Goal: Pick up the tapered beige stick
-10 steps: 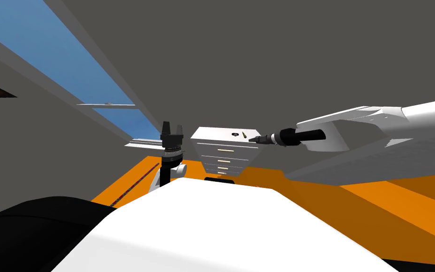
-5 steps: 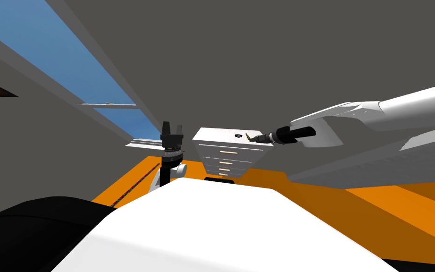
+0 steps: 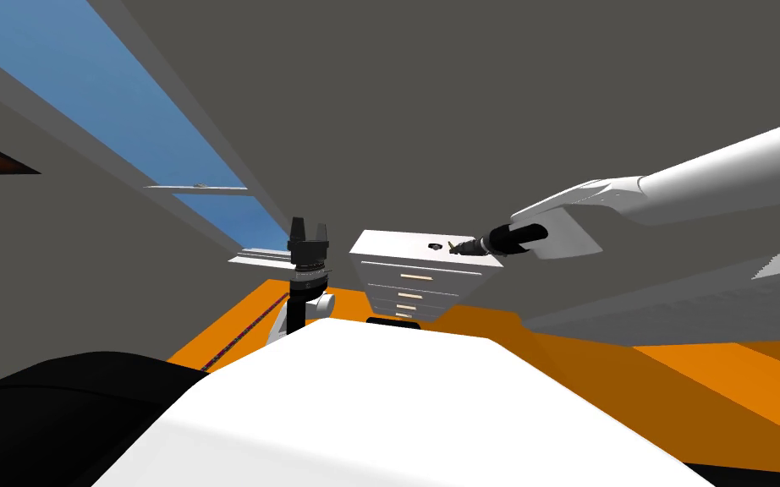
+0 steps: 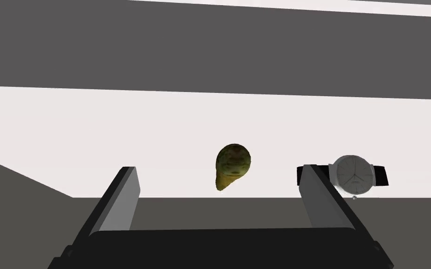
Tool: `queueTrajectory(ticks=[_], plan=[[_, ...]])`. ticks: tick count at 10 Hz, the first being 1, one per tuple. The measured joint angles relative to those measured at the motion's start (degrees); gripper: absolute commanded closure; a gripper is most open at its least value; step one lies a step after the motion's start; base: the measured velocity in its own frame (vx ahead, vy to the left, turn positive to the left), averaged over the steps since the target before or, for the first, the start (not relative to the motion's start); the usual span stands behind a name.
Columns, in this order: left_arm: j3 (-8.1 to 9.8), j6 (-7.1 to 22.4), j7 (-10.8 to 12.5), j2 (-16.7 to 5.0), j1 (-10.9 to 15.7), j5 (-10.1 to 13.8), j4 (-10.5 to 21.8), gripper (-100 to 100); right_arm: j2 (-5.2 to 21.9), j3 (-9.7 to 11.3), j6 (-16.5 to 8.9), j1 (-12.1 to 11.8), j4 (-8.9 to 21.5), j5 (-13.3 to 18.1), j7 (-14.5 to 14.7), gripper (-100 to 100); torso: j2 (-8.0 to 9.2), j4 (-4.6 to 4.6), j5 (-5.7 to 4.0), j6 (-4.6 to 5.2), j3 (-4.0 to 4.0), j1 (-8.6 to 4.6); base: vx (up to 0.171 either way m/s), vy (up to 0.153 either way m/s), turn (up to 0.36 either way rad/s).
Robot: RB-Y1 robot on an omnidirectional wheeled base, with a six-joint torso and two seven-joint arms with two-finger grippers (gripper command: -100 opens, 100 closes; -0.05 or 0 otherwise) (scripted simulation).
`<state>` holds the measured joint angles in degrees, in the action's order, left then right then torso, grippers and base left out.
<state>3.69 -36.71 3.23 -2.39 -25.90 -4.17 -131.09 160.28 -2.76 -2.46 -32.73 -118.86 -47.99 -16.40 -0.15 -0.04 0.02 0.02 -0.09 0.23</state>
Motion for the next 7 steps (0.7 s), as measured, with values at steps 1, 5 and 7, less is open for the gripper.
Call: queueTrajectory(ticks=[1,5,7], plan=[[0.0,0.0,0.0,0.0,0.0,0.0,0.0,0,1.37,0.13,-0.79,-0.23,0.07,-1.17,-0.09,-100,-0.01,0.0,0.01,0.0,-0.01,0.05,0.047,0.062,0.016],[0.0,0.0,0.0,0.0,0.0,0.0,0.0,0,3.65,0.56,-2.05,-0.72,0.12,-3.16,-0.21,-100,0.14,0.04,-0.06,0.02,0.08,-0.22,0.018,0.021,0.018],[0.0,0.0,0.0,0.0,0.01,0.0,0.0,0,1.8,0.3,-2.41,-2.63,1.44,-2.13,0.3,-100,0.16,0.04,-0.05,0.01,0.09,-0.17,0.005,0.035,0.084]])
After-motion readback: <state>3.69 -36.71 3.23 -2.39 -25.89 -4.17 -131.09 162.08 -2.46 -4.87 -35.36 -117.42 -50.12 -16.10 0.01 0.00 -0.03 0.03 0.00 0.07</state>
